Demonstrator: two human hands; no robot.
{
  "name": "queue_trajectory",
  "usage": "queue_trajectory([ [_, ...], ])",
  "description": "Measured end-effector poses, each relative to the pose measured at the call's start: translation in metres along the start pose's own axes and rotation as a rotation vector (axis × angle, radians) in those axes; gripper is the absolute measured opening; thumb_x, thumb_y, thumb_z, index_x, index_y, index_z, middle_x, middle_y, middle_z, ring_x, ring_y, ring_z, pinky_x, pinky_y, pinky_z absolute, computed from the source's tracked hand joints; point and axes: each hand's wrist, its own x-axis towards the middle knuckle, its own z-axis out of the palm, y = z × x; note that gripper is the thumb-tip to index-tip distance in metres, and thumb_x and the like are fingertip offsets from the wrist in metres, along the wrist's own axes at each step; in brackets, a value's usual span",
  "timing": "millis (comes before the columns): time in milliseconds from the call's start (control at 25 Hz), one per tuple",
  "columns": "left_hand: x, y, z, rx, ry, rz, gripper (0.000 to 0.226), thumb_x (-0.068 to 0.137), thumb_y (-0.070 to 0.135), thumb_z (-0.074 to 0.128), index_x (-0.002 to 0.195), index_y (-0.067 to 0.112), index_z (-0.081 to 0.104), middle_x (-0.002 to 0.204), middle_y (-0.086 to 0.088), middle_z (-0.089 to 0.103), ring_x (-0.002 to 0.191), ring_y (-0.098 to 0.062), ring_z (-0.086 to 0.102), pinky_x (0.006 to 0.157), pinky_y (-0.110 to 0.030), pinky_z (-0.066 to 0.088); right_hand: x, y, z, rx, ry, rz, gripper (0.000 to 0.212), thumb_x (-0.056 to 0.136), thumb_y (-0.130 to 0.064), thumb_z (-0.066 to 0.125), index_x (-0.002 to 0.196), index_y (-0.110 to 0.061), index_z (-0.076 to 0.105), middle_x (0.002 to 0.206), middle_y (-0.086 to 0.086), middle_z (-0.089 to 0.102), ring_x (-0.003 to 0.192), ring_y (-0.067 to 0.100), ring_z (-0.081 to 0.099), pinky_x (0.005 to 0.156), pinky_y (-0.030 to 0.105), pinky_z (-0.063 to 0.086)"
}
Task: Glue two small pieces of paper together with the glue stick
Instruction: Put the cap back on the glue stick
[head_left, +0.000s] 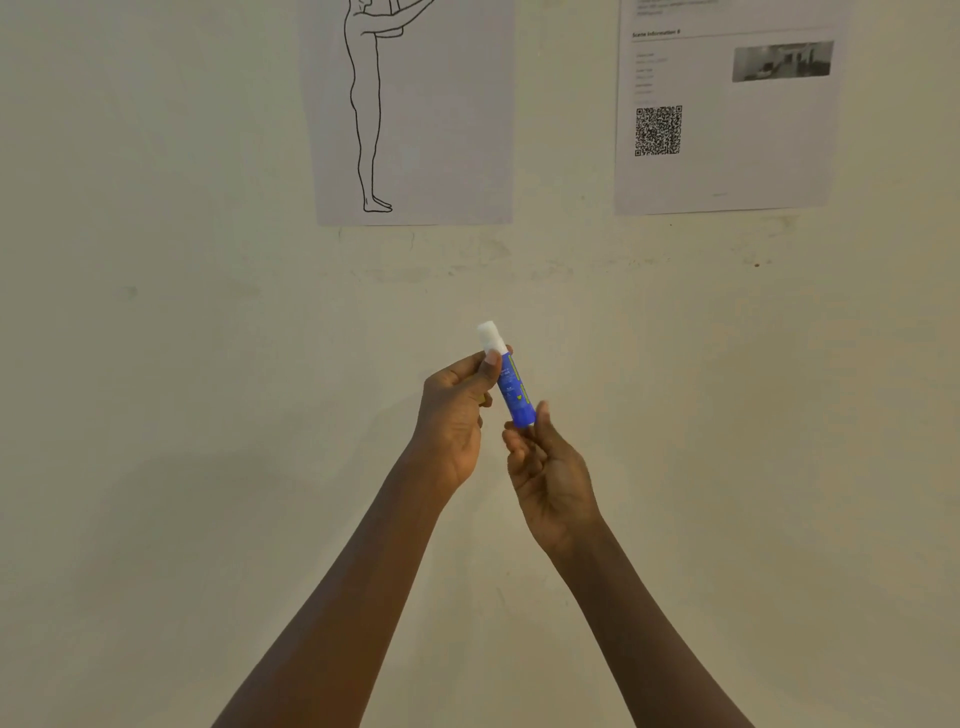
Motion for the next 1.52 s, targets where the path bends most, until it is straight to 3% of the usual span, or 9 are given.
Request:
queue_trajectory([
  [160,0.001,0.0,0.0,-0.01,0.029,0.02,0.028,0.089,0.027,0.051,0.107,0.009,0.063,0.087,0.002,0.056,0.081,-0.017,0.038,0.074,-0.027,0.035,0.0,0.002,-0.001,0.062,-0.008,-0.035,0.012,0.081,-0.011,0.058,0.076,-0.003,0.065,0.068,0.01,0.066,0.051,0.008,0.063,0.049,0.014,0.053],
  [360,-0.003,-0.002,0.002,-0.023,-0.029,-0.002,0.017,0.088,0.028,0.052,0.096,0.021,0.065,0.078,0.006,0.053,0.074,-0.015,0.034,0.069,-0.023,0.034,-0.003,0.003,0.002,0.066,-0.087,0.123,0.045,0.085,-0.043,0.048,0.079,-0.001,0.063,0.054,0.004,0.067,0.046,0.008,0.061,0.047,0.015,0.052],
  [520,-0.001,-0.003,0.001,-0.024,-0.003,0.003,0.022,0.089,0.028,0.051,0.104,0.019,0.064,0.081,0.008,0.054,0.078,-0.016,0.034,0.071,-0.023,0.035,-0.001,0.003,0.004,0.149,-0.097,0.027,0.026,0.087,-0.025,0.051,0.084,-0.002,0.061,0.055,0.004,0.068,0.048,0.007,0.062,0.047,0.014,0.05],
  [680,0.0,-0.001,0.001,-0.028,0.007,0.031,0.028,0.09,0.026,0.05,0.11,0.011,0.062,0.08,0.01,0.055,0.072,-0.012,0.037,0.066,-0.017,0.034,-0.001,0.004,0.004,0.114,-0.145,-0.057,0.015,0.084,-0.005,0.052,0.095,0.002,0.061,0.082,0.012,0.068,0.066,0.014,0.069,0.061,0.019,0.057],
  [880,0.0,0.001,-0.001,-0.028,-0.004,0.009,0.019,0.089,0.027,0.051,0.101,0.019,0.064,0.079,0.008,0.054,0.077,-0.017,0.035,0.073,-0.023,0.035,-0.003,-0.003,0.004,0.092,-0.106,0.075,0.043,0.083,-0.04,0.052,0.084,0.002,0.062,0.064,0.009,0.069,0.049,0.008,0.063,0.047,0.015,0.052],
  [1120,-0.002,-0.001,0.003,-0.005,0.011,0.041,0.028,0.091,0.026,0.047,0.111,0.012,0.062,0.08,0.009,0.056,0.073,-0.013,0.037,0.068,-0.02,0.035,-0.001,-0.003,0.008,0.151,-0.05,-0.028,0.011,0.081,-0.011,0.058,0.085,-0.001,0.062,0.083,0.015,0.065,0.059,0.014,0.068,0.054,0.018,0.056],
  [1240,-0.002,-0.001,0.003,0.0,0.034,0.015,0.027,0.091,0.027,0.048,0.111,0.016,0.061,0.08,0.008,0.054,0.075,-0.015,0.037,0.082,-0.032,0.031,-0.003,-0.002,0.007,0.119,-0.062,-0.068,0.007,0.08,-0.005,0.057,0.086,-0.004,0.059,0.089,0.015,0.064,0.063,0.015,0.069,0.061,0.021,0.058],
  [1400,-0.002,0.0,0.003,-0.024,0.013,-0.007,0.026,0.089,0.027,0.05,0.106,0.013,0.064,0.077,0.008,0.052,0.07,-0.014,0.033,0.078,-0.028,0.033,-0.005,-0.006,0.007,0.11,-0.064,0.105,0.041,0.084,-0.039,0.051,0.09,0.001,0.058,0.07,0.009,0.067,0.049,0.008,0.063,0.048,0.014,0.052],
  [1520,-0.003,0.002,0.002,-0.014,0.004,0.004,0.021,0.09,0.027,0.05,0.102,0.019,0.063,0.079,0.008,0.053,0.074,-0.015,0.034,0.083,-0.032,0.03,-0.005,-0.008,0.01,0.117,-0.069,0.133,0.036,0.086,-0.034,0.051,0.09,0.001,0.058,0.051,0.005,0.063,0.039,0.006,0.056,0.04,0.011,0.047],
])
